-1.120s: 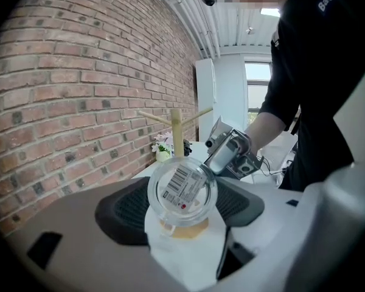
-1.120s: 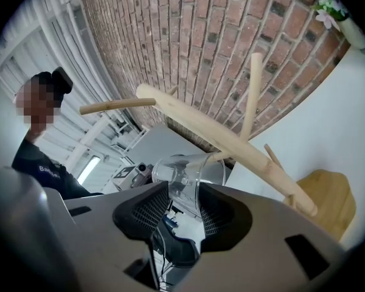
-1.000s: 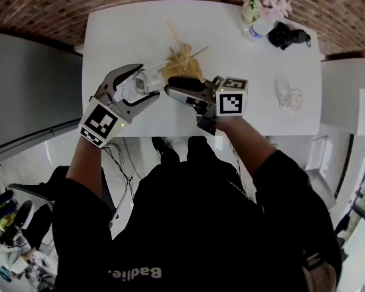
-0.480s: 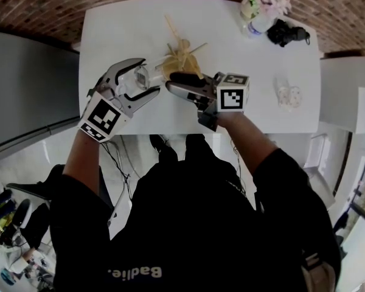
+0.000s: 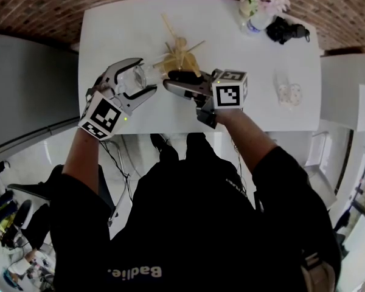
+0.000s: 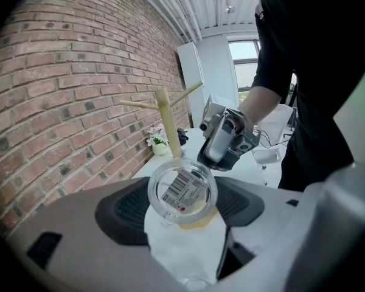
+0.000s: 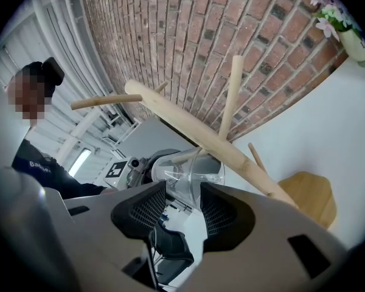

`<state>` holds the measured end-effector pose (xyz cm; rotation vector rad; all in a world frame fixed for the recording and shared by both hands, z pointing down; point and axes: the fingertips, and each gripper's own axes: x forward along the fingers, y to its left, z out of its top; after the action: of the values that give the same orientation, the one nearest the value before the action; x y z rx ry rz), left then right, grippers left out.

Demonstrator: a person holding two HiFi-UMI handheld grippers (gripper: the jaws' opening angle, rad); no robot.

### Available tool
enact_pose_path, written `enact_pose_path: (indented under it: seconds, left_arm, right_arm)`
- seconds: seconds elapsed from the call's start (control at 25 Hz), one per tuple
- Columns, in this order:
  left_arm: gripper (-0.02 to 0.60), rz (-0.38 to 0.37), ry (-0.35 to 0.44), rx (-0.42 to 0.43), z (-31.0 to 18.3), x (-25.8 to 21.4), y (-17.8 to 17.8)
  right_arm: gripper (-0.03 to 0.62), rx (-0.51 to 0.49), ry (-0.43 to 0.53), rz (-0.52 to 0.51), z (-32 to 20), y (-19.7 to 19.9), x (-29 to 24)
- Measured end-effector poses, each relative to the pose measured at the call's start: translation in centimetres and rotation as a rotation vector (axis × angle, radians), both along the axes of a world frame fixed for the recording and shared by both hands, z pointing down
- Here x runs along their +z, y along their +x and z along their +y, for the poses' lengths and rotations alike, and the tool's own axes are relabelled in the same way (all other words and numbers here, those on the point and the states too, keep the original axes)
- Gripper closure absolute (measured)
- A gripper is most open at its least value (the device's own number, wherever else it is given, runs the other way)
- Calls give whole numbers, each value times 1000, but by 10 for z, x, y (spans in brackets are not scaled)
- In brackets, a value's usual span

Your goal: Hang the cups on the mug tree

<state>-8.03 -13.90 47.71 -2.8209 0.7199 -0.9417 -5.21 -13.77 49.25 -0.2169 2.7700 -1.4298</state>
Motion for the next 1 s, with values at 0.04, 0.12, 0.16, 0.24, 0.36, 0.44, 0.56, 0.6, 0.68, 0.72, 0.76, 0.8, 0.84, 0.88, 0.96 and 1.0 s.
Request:
enact_pose_path:
  seconds: [0.04, 0.12, 0.16, 0.24, 0.36, 0.44, 0.56, 0.6, 0.68, 0.72, 0.76, 0.8, 0.84, 0.88, 0.96, 1.0]
  left_arm:
    - [258, -2, 1, 0, 0, 1, 0]
    - [258, -3, 4, 0, 0, 2, 0]
    - [258, -3, 5, 0, 0, 2, -1]
    - [258, -6, 8, -1, 0, 2, 0]
    - [258, -11, 10, -1, 0, 3, 0]
    - [258, -15, 11, -1, 0, 3, 0]
    - [258, -24, 14, 3, 0, 4, -1]
    - [258, -26, 15, 4, 0, 5, -1]
    - [258, -29, 15, 6, 0, 5, -1]
    - [258, -29, 14, 7, -1, 5, -1]
    - [258, -27, 13, 7, -1, 4, -1]
    - [258, -24, 12, 7, -1, 4, -1]
    - [258, -20, 13, 7, -1, 3, -1]
    - [258, -16, 13, 7, -2, 3, -1]
    - [256, -11, 12, 9, -2, 2, 0]
    - [256, -11, 11, 10, -2, 2, -1]
  right_arm:
    - [396, 3, 3, 6, 0, 0, 1]
    - [396, 7, 5, 12, -1, 0, 1]
    - [396, 7, 5, 15, -1, 0, 1]
    - [396, 9, 10, 23, -1, 1, 2]
    - [395, 16, 29, 42, 0, 1, 2]
    - [395, 31, 36, 49, -1, 3, 1]
    - [395, 69, 46, 44, -6, 9, -2]
    - [395, 80, 51, 44, -7, 11, -4]
    - [395, 96, 59, 46, -10, 15, -6]
    - [395, 100, 63, 49, -11, 17, -7]
    - [395, 103, 66, 53, -11, 18, -7]
    - [395, 106, 68, 57, -12, 19, -6]
    - [395, 110, 67, 61, -12, 21, -6]
    - [395, 115, 64, 64, -12, 22, -4]
    - [395, 127, 52, 66, -12, 23, -1]
    - [395, 132, 48, 65, -12, 23, 0]
